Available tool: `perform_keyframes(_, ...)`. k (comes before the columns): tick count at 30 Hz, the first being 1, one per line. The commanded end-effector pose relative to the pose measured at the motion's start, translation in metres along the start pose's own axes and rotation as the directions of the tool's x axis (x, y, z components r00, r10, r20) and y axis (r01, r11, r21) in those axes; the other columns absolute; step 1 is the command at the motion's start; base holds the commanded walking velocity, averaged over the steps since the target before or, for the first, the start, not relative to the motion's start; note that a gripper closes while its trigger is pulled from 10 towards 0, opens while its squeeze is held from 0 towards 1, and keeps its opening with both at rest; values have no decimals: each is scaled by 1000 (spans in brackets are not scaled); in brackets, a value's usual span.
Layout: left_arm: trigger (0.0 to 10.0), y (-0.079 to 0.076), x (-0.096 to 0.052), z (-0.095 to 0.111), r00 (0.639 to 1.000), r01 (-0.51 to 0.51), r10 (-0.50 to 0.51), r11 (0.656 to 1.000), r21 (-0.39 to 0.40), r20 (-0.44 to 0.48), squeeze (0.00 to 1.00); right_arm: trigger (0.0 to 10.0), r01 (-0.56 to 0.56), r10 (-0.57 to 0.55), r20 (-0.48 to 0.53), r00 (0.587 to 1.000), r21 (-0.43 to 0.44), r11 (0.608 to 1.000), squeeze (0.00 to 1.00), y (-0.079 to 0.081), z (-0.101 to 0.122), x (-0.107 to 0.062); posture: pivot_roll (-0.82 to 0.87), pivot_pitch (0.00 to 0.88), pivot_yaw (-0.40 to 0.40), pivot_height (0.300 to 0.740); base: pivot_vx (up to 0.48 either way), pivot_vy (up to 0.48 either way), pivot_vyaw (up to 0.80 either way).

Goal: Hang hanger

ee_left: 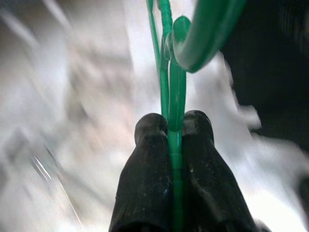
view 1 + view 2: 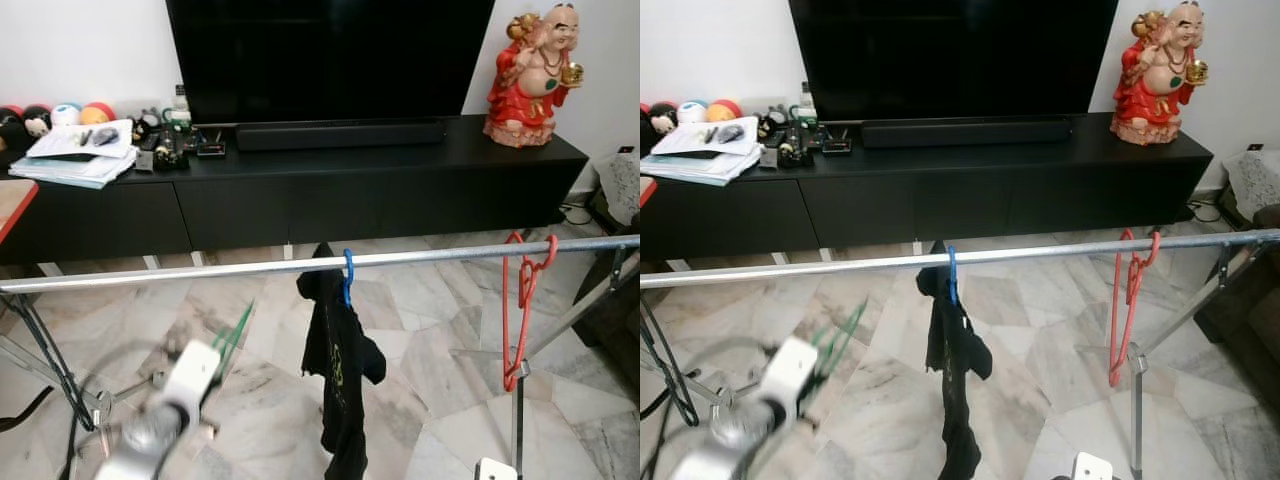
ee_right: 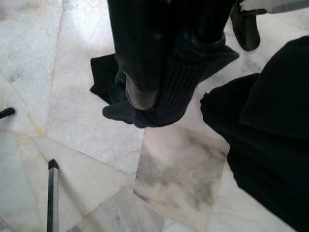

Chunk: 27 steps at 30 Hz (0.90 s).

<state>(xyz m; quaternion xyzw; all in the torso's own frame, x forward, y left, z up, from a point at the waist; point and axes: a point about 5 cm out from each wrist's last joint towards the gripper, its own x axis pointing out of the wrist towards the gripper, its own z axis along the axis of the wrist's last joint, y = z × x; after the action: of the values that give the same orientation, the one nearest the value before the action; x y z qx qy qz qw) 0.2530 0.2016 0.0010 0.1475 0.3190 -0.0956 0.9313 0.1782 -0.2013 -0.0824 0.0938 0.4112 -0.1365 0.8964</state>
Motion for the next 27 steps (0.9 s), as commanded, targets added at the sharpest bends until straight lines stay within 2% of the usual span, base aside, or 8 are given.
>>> perform_keyframes(1, 10000, 2, 1, -6, 1000, -12, 12, 1000, -10, -10, 0, 10000, -3, 3, -4, 1000, -5, 1000, 0, 0, -1, 0, 71, 26, -18, 740, 0, 0, 0)
perform_keyframes(3, 10000, 3, 3, -29, 995, -40, 39, 999, -8, -92, 0, 10000, 1, -1, -2, 1000, -2, 1000, 0, 0, -1, 0, 59, 27, -10, 740, 0, 0, 0)
perform_keyframes(4, 10000, 4, 2, -43, 989, -60, 53, 997, -40, -141, 0, 10000, 3, -3, -1, 1000, -1, 1000, 0, -1, -1, 0, 55, 29, -8, 740, 0, 0, 0)
perform_keyframes(5, 10000, 4, 2, -43, 989, -60, 53, 997, -40, -141, 0, 10000, 3, -3, -1, 1000, -1, 1000, 0, -1, -1, 0, 55, 29, -8, 740, 0, 0, 0)
perform_keyframes(7, 10000, 2, -1, -67, 972, -85, 66, 993, -78, -225, 0, 10000, 9, -9, 0, 1000, 2, 1000, 0, -2, -1, 0, 55, 30, -7, 740, 0, 0, 0)
perform_keyframes(8, 10000, 2, -1, -67, 972, -85, 66, 993, -78, -225, 0, 10000, 9, -9, 0, 1000, 2, 1000, 0, -2, -1, 0, 55, 30, -7, 740, 0, 0, 0)
perform_keyframes(13, 10000, -22, -24, -130, 902, -84, 19, 988, -132, -432, 0, 10000, 20, -20, 0, 1000, 17, 1000, 0, -4, -3, -1, 31, 53, 10, 740, 0, 0, 0)
perform_keyframes(27, 10000, -21, -23, -132, 904, -128, 52, 980, -154, -423, 0, 10000, 26, -26, 3, 1000, 16, 1000, 0, -5, -4, -2, 48, 72, 7, 740, 0, 0, 0)
